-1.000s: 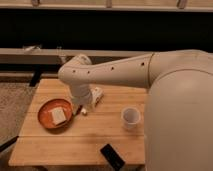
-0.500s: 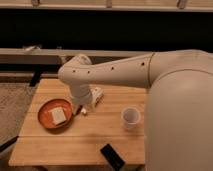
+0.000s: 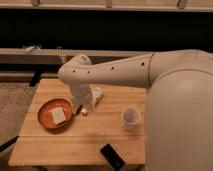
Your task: Place the pepper in the ceramic cup
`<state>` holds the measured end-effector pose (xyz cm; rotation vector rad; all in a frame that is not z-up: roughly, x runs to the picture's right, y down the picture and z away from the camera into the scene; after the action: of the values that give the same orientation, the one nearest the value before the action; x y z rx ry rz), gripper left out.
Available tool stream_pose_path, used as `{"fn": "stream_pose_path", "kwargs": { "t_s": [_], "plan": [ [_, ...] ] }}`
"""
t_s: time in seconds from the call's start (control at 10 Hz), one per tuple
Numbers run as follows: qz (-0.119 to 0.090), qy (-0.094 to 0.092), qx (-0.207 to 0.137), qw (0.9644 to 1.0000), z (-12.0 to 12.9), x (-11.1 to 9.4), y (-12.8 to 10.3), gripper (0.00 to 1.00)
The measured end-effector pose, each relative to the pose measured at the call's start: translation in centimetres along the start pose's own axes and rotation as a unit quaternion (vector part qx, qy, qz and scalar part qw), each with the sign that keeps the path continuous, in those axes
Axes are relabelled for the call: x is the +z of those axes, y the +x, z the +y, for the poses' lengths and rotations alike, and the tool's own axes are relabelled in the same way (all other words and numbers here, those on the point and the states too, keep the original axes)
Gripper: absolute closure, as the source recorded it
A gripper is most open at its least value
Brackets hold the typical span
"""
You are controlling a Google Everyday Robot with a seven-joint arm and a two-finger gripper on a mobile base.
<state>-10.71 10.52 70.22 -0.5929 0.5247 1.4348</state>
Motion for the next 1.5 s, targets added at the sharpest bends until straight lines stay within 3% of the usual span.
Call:
{"fn": "stream_pose_path", "kwargs": {
  "t_s": [1.3,1.5],
  "plan": [
    [0.0,0.0,0.0,1.0,0.06,-0.01,-0.05,0.35],
    [-0.006,0.0,-0.005,1.0,0.19,0.16,-0.92,0.35]
  ]
}}
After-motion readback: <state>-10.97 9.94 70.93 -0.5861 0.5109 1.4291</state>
